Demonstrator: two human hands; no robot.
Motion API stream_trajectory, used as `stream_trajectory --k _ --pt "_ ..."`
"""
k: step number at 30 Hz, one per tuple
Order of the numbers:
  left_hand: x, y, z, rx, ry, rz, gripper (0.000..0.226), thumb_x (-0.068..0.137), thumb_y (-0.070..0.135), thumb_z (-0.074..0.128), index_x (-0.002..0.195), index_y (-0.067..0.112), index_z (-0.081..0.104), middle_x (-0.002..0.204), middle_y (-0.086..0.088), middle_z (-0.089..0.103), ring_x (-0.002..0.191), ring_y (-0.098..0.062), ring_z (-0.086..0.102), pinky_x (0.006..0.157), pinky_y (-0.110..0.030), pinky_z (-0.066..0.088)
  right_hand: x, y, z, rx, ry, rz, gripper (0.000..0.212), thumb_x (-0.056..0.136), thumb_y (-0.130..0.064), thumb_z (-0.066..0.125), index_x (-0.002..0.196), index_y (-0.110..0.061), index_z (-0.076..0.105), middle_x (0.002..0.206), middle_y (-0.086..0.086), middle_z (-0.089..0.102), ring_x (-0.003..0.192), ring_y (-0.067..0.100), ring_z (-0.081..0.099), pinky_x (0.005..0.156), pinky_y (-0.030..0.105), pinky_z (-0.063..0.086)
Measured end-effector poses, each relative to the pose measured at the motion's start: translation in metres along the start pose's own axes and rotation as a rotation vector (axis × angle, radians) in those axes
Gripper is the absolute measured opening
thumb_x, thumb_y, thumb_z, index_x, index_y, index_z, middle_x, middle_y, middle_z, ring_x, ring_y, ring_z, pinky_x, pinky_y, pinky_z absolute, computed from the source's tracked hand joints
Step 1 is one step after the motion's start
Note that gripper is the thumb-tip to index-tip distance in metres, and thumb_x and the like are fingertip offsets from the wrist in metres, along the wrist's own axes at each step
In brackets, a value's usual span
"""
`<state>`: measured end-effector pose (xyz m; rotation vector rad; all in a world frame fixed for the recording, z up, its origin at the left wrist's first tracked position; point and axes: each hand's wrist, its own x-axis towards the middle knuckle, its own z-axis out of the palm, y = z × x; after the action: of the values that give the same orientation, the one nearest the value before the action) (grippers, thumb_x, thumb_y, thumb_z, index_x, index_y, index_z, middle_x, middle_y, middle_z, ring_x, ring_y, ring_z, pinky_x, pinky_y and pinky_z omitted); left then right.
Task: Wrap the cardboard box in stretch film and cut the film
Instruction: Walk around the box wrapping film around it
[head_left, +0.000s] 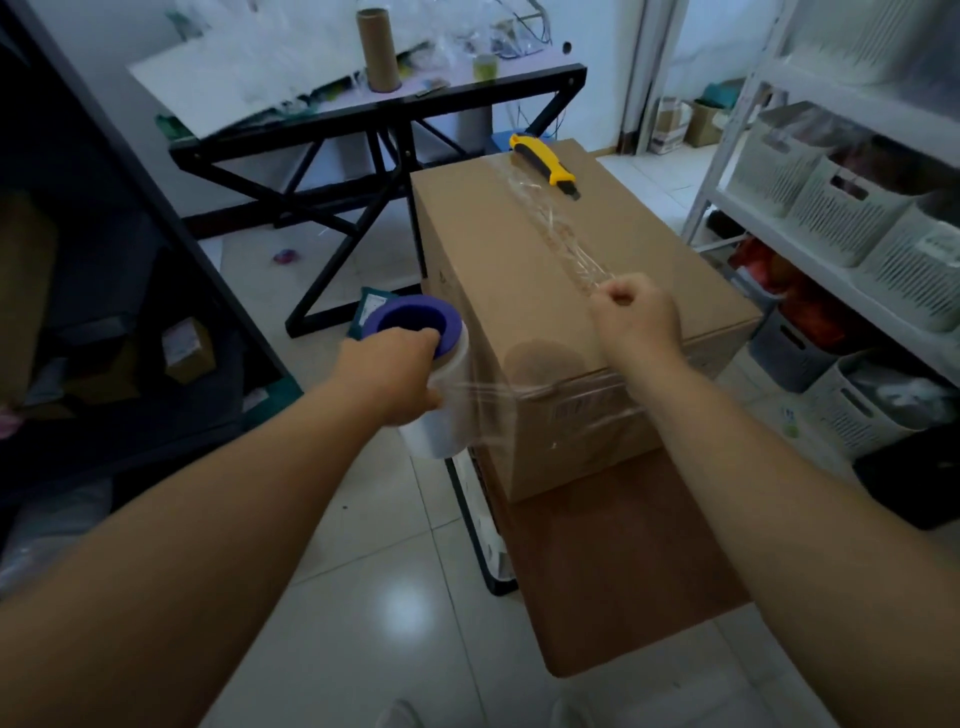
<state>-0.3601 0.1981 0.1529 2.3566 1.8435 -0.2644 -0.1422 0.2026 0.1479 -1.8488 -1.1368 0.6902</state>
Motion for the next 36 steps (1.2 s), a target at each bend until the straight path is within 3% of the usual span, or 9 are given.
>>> stream_trajectory --k 4,10,14,18,25,29,31,33,36 --pt "0.007 -0.006 0.0 0.105 0.039 0.085 0.032 0.084 0.046 0.061 0.098 0.023 0.043 0.083 0.006 0.051 0.085 -0.019 0.054 0.107 -0.053 0.027 -0.016 -0.007 0.03 -0.04 -0.02 -0.007 0.015 0.087 -0.015 0.053 0.094 -0.024 0.063 0.087 -0.006 0.06 0.087 0.015 0.058 0.074 0.021 0.039" --pt "0.015 -0.016 0.002 0.151 0.121 0.249 0.034 0.084 0.049 0.06 0.098 0.02 0.048 0.081 0.004 0.056 0.089 -0.02 0.06 0.11 -0.04 0.022 -0.039 -0.009 0.046 0.008 0.047 0.114 0.021 0.092 -0.017 0.049 0.108 -0.024 0.062 0.099 -0.006 0.061 0.097 0.015 0.058 0.086 0.03 0.049" --pt "0.018 -0.02 0.001 0.124 0.138 0.342 0.034 0.085 0.048 0.061 0.089 0.02 0.042 0.078 0.003 0.05 0.083 -0.019 0.054 0.089 -0.032 0.037 -0.062 -0.015 0.053 0.064 0.107 0.103 0.019 0.093 -0.022 0.05 0.108 -0.024 0.061 0.096 -0.009 0.061 0.094 0.012 0.059 0.086 0.032 0.051" --pt "0.021 -0.025 -0.002 0.11 0.125 0.382 0.034 0.085 0.046 0.062 0.091 0.018 0.044 0.075 0.004 0.047 0.074 -0.018 0.051 0.07 -0.028 0.037 -0.101 -0.018 0.069 0.271 0.074 0.121 0.016 0.093 -0.03 0.049 0.086 -0.021 0.061 0.081 -0.003 0.064 0.074 0.012 0.06 0.065 0.025 0.048" --pt "0.028 -0.026 -0.006 0.147 0.097 0.391 0.037 0.085 0.049 0.06 0.09 0.016 0.042 0.074 0.003 0.045 0.07 -0.018 0.048 0.065 -0.031 0.04 -0.136 0.044 0.153 0.753 -0.197 0.895 0.02 0.094 -0.009 0.044 0.076 -0.01 0.052 0.063 0.004 0.047 0.054 0.013 0.042 0.055 0.023 0.038" --pt "0.033 -0.025 -0.008 0.18 0.11 0.39 0.039 0.085 0.051 0.059 0.087 0.017 0.04 0.07 0.005 0.04 0.068 -0.018 0.046 0.063 -0.031 0.037 -0.13 0.057 0.19 1.218 -0.22 1.056 0.025 0.094 -0.014 0.036 0.069 -0.017 0.037 0.062 0.001 0.029 0.05 0.013 0.024 0.05 0.023 0.026" --pt "0.036 -0.027 -0.008 0.173 0.108 0.393 0.039 0.085 0.051 0.059 0.086 0.016 0.041 0.069 0.005 0.041 0.065 -0.016 0.044 0.061 -0.03 0.035 -0.124 0.05 0.199 1.442 -0.177 1.05 0.025 0.097 -0.021 0.035 0.08 -0.014 0.051 0.069 0.001 0.046 0.063 0.014 0.043 0.066 0.022 0.04" --pt "0.04 -0.03 -0.008 0.169 0.102 0.406 0.04 0.085 0.052 0.058 0.085 0.015 0.042 0.071 0.003 0.045 0.062 -0.015 0.044 0.059 -0.03 0.035 -0.121 0.044 0.208 1.594 -0.101 1.07 0.035 0.1 -0.028 0.033 0.114 -0.007 0.057 0.106 0.009 0.062 0.107 0.019 0.054 0.104 0.028 0.036" --pt "0.048 -0.032 -0.007 0.198 0.112 0.456 0.044 0.085 0.055 0.057 0.088 0.014 0.043 0.07 0.002 0.046 0.061 -0.016 0.046 0.057 -0.03 0.036 -0.118 0.041 0.219 1.742 -0.025 1.084 0.044 0.102 -0.029 0.026 0.123 -0.001 0.053 0.125 0.013 0.058 0.126 0.022 0.047 0.108 0.031 0.031"
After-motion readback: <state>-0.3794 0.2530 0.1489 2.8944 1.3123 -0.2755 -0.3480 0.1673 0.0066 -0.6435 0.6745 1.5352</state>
